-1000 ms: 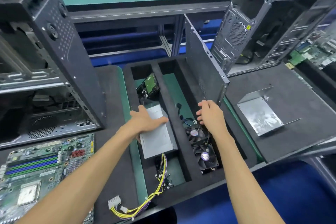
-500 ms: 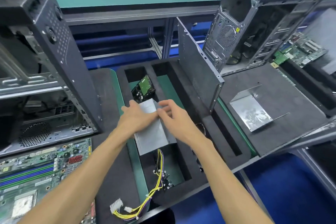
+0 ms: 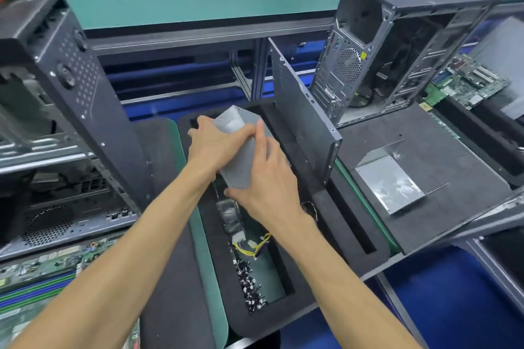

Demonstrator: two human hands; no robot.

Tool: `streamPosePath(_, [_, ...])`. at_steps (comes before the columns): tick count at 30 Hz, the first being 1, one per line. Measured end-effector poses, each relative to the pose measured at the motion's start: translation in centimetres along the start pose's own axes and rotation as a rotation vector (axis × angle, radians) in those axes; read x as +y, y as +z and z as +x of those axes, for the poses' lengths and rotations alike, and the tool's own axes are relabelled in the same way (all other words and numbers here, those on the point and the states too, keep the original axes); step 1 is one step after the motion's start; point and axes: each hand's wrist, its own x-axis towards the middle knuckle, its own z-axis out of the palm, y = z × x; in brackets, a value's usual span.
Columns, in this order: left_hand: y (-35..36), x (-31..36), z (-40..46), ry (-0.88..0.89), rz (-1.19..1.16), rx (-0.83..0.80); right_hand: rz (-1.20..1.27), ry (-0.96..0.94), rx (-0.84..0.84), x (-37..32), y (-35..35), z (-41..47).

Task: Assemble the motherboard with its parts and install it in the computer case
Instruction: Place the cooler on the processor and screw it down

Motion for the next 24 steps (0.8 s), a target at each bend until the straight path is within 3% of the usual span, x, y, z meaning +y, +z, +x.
streamPosePath(6, [3.2,0.8,1.1,0.040,-0.002,0.063,-0.079,0.060,0.048,2.6,0.9,1.2])
streamPosePath(13, [5.9,1.5,3.0,0.114,-0.055,0.060,0.052,0.126,0.095,6.1,1.9,3.5])
streamPosePath(16, [6.3,1.0,4.1,0.124,-0.177,0.015,0.177,0.265,0.033,7.8,2.5,4.6])
streamPosePath(24, [7.4,-1.8,5.5,0.020,-0.245,-0.160,0.185,0.414,-0.200,11.1,5.3,6.2])
